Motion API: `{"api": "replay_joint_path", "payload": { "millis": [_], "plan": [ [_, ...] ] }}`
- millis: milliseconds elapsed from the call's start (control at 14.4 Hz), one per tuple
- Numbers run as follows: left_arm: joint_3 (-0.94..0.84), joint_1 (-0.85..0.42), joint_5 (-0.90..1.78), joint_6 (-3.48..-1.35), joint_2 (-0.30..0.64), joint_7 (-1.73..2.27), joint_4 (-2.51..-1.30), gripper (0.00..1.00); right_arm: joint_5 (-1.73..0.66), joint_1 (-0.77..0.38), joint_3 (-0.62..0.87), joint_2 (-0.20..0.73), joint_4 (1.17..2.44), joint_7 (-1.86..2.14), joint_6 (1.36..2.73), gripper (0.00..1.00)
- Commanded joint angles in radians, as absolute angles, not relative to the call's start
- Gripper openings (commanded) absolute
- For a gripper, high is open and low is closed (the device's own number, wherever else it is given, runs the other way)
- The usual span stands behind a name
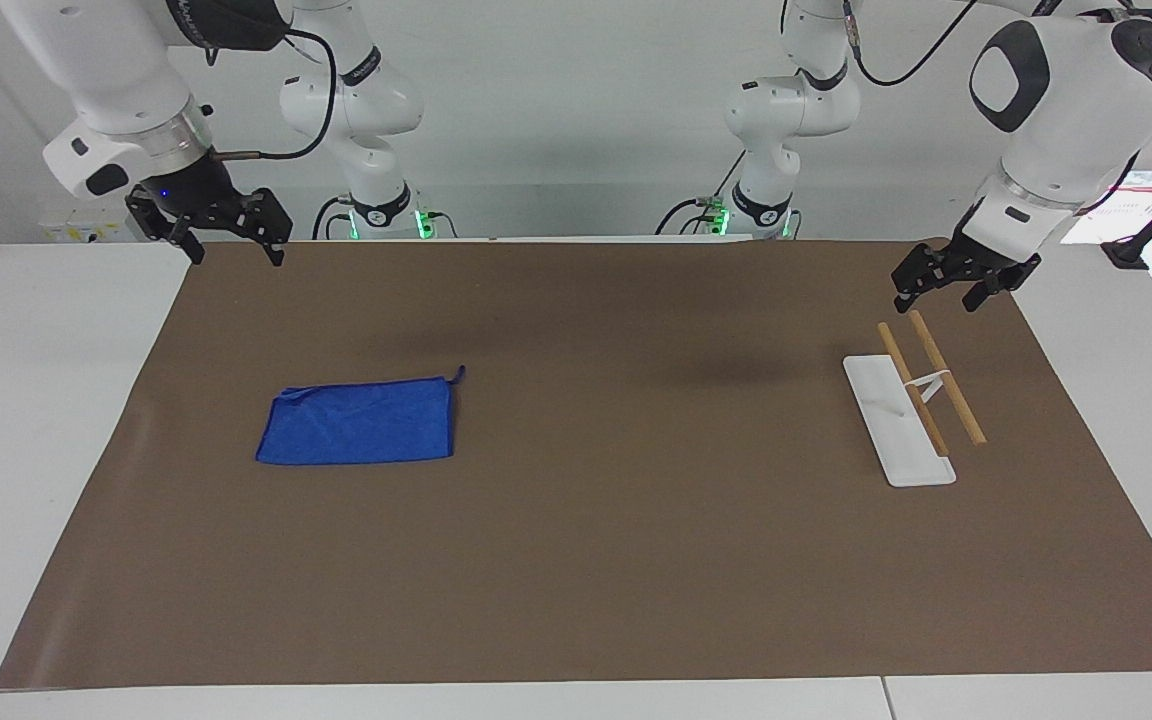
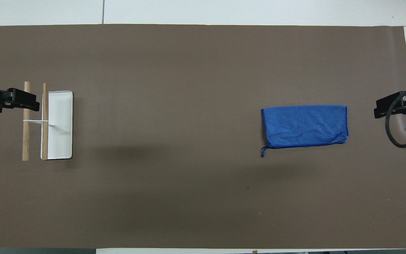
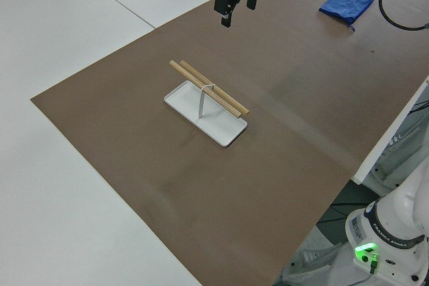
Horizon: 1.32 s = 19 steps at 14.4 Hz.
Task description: Right arm passes towel to left arm to hang
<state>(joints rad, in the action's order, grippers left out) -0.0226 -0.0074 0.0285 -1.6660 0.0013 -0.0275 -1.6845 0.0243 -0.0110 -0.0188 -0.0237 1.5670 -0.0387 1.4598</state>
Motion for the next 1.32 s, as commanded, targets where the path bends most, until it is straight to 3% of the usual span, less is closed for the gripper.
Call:
{"api": "replay_joint_path", "payload": {
  "millis": [0, 277, 969, 1246],
  "plan": [
    [-0.023, -0.011, 0.009, -1.68, -0.021, -0.014, -1.706, 1.0, 0.02, -0.008, -0.017, -0.026, 1.58, -0.026, 1.45, 1.0],
    [-0.023, -0.003, 0.011, -1.696, -0.015, -0.023, -1.698, 1.0, 0.018, 0.002, -0.017, -0.046, 1.624, -0.026, 1.512, 1.0],
    [-0.023, 0.0, 0.015, -1.718, -0.014, -0.023, -1.698, 1.0, 0.018, 0.002, -0.017, -0.048, 1.635, -0.028, 1.519, 1.0],
    [-0.023, 0.0, 0.017, -1.717, -0.014, -0.025, -1.7, 1.0, 0.025, -0.009, -0.017, -0.098, 1.814, -0.06, 1.693, 1.0]
  ]
}}
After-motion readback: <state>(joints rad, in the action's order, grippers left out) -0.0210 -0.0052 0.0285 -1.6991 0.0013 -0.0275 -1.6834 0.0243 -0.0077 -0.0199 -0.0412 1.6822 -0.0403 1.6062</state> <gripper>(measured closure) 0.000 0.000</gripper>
